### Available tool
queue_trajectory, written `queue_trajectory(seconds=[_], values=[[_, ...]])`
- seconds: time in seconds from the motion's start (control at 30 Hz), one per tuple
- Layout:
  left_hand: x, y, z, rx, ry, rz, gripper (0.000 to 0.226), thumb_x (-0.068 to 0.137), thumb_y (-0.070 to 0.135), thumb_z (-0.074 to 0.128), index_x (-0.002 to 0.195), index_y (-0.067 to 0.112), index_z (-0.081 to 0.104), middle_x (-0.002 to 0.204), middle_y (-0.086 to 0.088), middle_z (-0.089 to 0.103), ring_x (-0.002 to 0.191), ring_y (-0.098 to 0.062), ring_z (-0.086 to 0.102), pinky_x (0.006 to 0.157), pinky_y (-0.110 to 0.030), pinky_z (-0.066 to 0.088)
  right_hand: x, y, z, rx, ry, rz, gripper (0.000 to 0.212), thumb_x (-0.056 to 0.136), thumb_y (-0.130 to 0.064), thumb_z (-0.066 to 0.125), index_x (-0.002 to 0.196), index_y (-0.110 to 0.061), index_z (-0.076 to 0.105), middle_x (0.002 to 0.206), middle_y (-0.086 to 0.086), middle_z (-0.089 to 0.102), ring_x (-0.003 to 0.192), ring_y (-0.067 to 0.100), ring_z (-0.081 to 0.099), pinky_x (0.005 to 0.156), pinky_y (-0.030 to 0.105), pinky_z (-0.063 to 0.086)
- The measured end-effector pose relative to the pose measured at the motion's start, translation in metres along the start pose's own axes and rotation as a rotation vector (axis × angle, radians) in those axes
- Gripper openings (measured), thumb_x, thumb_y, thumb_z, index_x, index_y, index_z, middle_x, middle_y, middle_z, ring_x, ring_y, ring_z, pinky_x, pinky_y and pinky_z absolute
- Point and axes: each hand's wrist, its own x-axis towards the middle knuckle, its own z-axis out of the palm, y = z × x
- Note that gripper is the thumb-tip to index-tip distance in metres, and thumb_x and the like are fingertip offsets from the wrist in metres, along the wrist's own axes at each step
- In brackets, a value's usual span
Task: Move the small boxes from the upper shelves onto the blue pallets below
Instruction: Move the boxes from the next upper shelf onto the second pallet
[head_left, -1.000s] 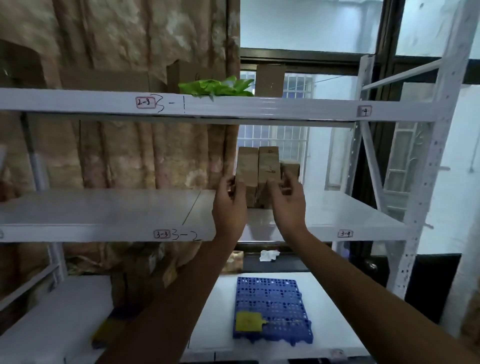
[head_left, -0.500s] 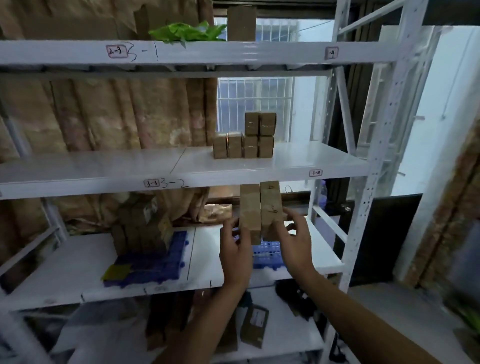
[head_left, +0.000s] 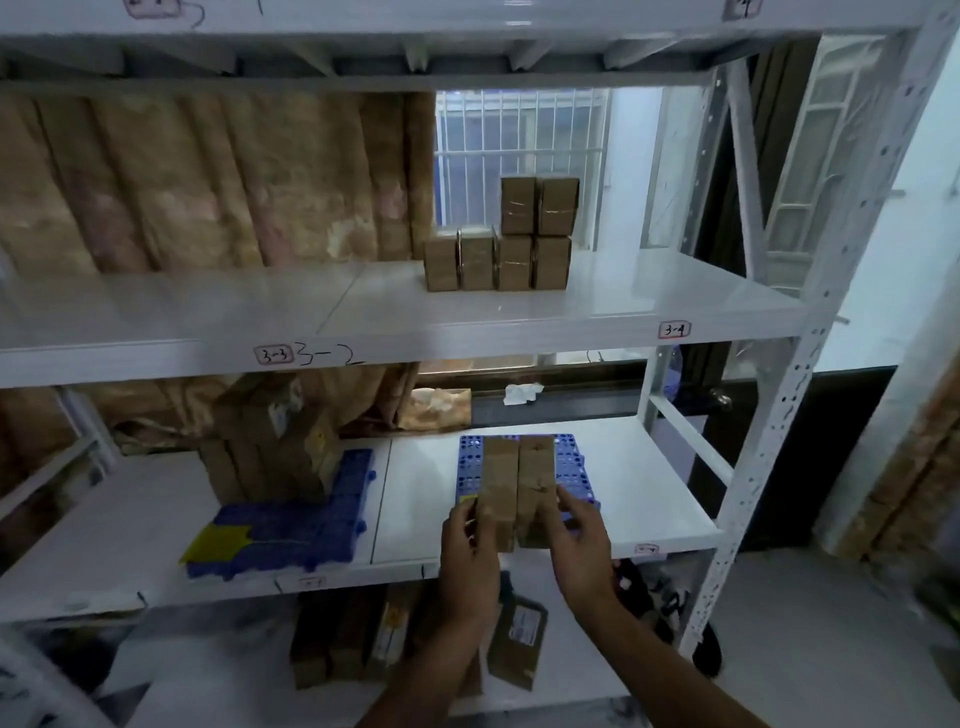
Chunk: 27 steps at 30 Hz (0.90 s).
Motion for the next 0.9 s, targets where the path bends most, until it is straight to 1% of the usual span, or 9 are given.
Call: queue_trajectory(seconds=[0.07, 0.17, 0.2, 0.27, 0.33, 0.43, 0.63, 0.8, 0.9], values=[[0.034, -0.013, 0.010, 0.022, -0.013, -0.025, 0.030, 0.104, 0.047, 0.050, 0.129, 0.032, 0.060, 0.127, 0.005, 0.065, 0.113, -0.013, 0.063, 0.094, -0.034, 0.055, 0.030, 0.016, 0.016, 0.001, -0.007, 0.046, 0.038, 0.103, -0.038, 0.062, 0.138, -0.024, 0.067, 0.120, 0.005, 0.066, 0.104, 0.010, 0.066, 0.076, 0.011, 0.052], [0.091, -0.036, 0.025, 0.030, -0.019, -0.056, 0.036, 0.104, 0.042, 0.050, 0.134, 0.023, 0.059, 0.129, 0.000, 0.066, 0.116, -0.020, 0.064, 0.100, -0.047, 0.055, 0.081, 0.034, 0.041, -0.043, -0.020, 0.082, 0.035, 0.103, -0.037, 0.062, 0.136, -0.027, 0.067, 0.117, 0.001, 0.065, 0.102, 0.010, 0.064, 0.077, 0.017, 0.050], [0.111, -0.043, 0.031, 0.040, -0.021, -0.057, 0.035, 0.105, 0.039, 0.050, 0.134, 0.022, 0.060, 0.129, -0.001, 0.066, 0.116, -0.020, 0.064, 0.100, -0.047, 0.054, 0.098, 0.039, 0.049, -0.047, -0.029, 0.075, 0.030, 0.104, -0.035, 0.061, 0.132, -0.028, 0.069, 0.114, 0.001, 0.067, 0.101, 0.013, 0.065, 0.078, 0.022, 0.052], [0.150, -0.056, 0.042, 0.070, -0.028, -0.073, 0.032, 0.106, 0.036, 0.050, 0.132, 0.021, 0.061, 0.127, -0.002, 0.067, 0.113, -0.019, 0.065, 0.099, -0.046, 0.055, 0.132, 0.048, 0.066, -0.062, -0.071, 0.066, 0.022, 0.105, -0.030, 0.060, 0.123, -0.026, 0.073, 0.107, 0.002, 0.072, 0.097, 0.018, 0.071, 0.081, 0.038, 0.061], [0.185, -0.068, 0.051, 0.106, -0.031, -0.109, 0.031, 0.106, 0.038, 0.050, 0.130, 0.023, 0.062, 0.125, -0.001, 0.069, 0.108, -0.017, 0.066, 0.094, -0.041, 0.056, 0.165, 0.055, 0.082, -0.079, -0.104, 0.117, 0.024, 0.105, -0.028, 0.060, 0.123, -0.019, 0.075, 0.108, 0.009, 0.075, 0.097, 0.024, 0.073, 0.086, 0.050, 0.062], [0.225, -0.088, 0.061, 0.152, -0.024, -0.155, 0.032, 0.105, 0.044, 0.051, 0.130, 0.027, 0.062, 0.123, 0.002, 0.069, 0.107, -0.018, 0.065, 0.089, -0.035, 0.056, 0.206, 0.068, 0.103, -0.172, -0.128, 0.141, 0.027, 0.104, -0.028, 0.060, 0.123, -0.017, 0.076, 0.111, 0.010, 0.075, 0.100, 0.026, 0.072, 0.089, 0.049, 0.059], [0.270, -0.115, 0.075, 0.172, -0.001, -0.265, 0.030, 0.106, 0.040, 0.049, 0.127, 0.021, 0.059, 0.124, -0.005, 0.067, 0.107, -0.024, 0.065, 0.094, -0.047, 0.057, 0.242, 0.091, 0.130, -0.197, -0.189, 0.262, 0.033, 0.101, -0.026, 0.061, 0.131, -0.018, 0.074, 0.119, 0.012, 0.075, 0.105, 0.029, 0.072, 0.092, 0.050, 0.059], [0.282, -0.132, 0.082, 0.240, -0.006, -0.299, 0.032, 0.106, 0.042, 0.047, 0.128, 0.020, 0.057, 0.125, -0.005, 0.066, 0.098, -0.016, 0.058, 0.085, -0.033, 0.051, 0.250, 0.108, 0.134, -0.251, -0.216, 0.314, 0.041, 0.103, -0.030, 0.061, 0.140, -0.014, 0.065, 0.133, 0.013, 0.069, 0.117, 0.029, 0.067, 0.100, 0.052, 0.055], [0.282, -0.135, 0.082, 0.257, -0.022, -0.307, 0.035, 0.106, 0.046, 0.047, 0.129, 0.021, 0.055, 0.128, -0.006, 0.065, 0.098, -0.017, 0.058, 0.086, -0.034, 0.052, 0.249, 0.110, 0.131, -0.254, -0.228, 0.326, 0.046, 0.104, -0.035, 0.059, 0.144, -0.013, 0.061, 0.140, 0.011, 0.066, 0.124, 0.028, 0.065, 0.104, 0.052, 0.053]])
